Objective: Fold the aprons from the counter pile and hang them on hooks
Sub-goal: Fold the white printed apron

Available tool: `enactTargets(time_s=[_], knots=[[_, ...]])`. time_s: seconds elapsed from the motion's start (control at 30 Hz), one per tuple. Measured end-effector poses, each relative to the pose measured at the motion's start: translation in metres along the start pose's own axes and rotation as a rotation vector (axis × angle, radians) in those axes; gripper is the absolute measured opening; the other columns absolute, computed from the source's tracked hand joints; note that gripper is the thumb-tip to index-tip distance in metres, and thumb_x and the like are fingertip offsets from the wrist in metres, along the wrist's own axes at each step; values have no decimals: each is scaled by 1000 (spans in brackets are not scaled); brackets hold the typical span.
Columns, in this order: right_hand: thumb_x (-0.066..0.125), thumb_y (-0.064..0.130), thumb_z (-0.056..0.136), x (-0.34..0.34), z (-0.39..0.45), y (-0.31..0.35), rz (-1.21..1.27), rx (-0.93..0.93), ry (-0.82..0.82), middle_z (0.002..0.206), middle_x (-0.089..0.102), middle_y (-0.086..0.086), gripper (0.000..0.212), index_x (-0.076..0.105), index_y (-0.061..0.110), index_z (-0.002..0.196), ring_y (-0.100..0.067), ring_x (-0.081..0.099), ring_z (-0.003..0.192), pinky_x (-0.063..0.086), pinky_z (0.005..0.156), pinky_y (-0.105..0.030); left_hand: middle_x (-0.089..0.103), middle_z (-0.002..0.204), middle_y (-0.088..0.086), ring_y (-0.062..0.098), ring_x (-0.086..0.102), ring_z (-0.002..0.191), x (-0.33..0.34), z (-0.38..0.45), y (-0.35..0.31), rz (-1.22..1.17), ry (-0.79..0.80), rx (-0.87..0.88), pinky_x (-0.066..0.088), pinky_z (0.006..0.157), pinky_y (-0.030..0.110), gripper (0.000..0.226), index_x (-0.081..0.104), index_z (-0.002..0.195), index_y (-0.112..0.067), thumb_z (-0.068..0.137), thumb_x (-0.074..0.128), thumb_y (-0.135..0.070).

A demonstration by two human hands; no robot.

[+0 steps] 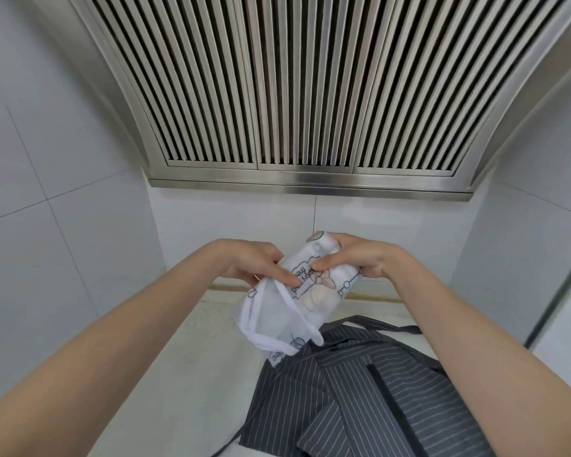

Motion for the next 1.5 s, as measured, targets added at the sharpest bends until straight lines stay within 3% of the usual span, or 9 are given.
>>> enactTargets(time_s=[0.2,0.37,0.67,0.87,0.97,1.07,1.2,1.37,1.5], knots=[[90,47,48,-16,0,-14,460,-199,-174,116,61,-9,85,56,9,115,-23,62,102,48,94,-36,71,98,10,25,67,87,-19,6,29,-653,-239,132,57,78,34,31,63,107,-10,82,64,-29],[65,8,85,23,3,-24,163,-136,42,117,64,-4,35,56,9,119,-19,57,115,41,105,-35,73,82,6,19,69,68,-35,8,32,-790,-406,126,58,57,29,26,64,100,-11,89,59,-34],[35,3,67,-11,-11,11,795,-391,-215,32,26,3,29,57,9,49,-13,37,40,38,51,-21,68,113,13,28,65,102,-39,-8,47,-540,-176,98,56,83,37,91,61,115,-7,40,91,-48],[37,5,95,-2,-6,-5,-232,-35,-187,51,52,-2,29,63,3,82,-10,37,41,40,48,-20,70,106,9,24,67,93,-52,-7,53,-634,-387,160,56,82,37,47,59,119,-9,77,66,-30],[46,15,97,9,-3,-22,-706,181,1,88,72,-1,25,69,5,101,-8,60,54,51,86,-27,72,98,10,22,69,85,-40,-11,44,-561,-261,115,58,74,34,45,64,106,-5,70,70,-31],[50,13,94,-1,13,-37,-890,228,-205,109,68,-9,24,69,5,107,-13,68,62,54,79,-31,69,108,15,26,69,92,-26,-13,31,-541,-122,132,58,78,35,64,65,107,-5,54,88,-34],[55,8,92,-20,6,-38,-203,51,-870,77,66,-5,15,69,3,88,-4,58,45,49,52,-13,69,110,11,24,68,95,-6,-15,13,-610,28,228,57,77,33,53,65,107,-10,60,83,-28],[49,39,94,-9,12,-13,1041,-256,-532,100,67,-10,37,57,4,102,-12,66,83,52,73,-21,72,90,6,20,69,80,-2,-7,9,-831,-156,305,59,74,34,22,60,100,-11,80,58,-20],[64,20,84,-15,3,16,415,-281,-331,122,61,-13,46,53,-2,123,-18,63,104,52,87,-25,70,101,11,24,67,89,-22,-8,32,-770,-225,222,57,80,38,24,61,107,-10,85,58,-20]])
Point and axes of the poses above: each hand's wrist, its own z-axis towards the middle knuckle, its own x-axis out of the palm, y = z × x, the point moved 4 cm from there along z, towards the middle knuckle
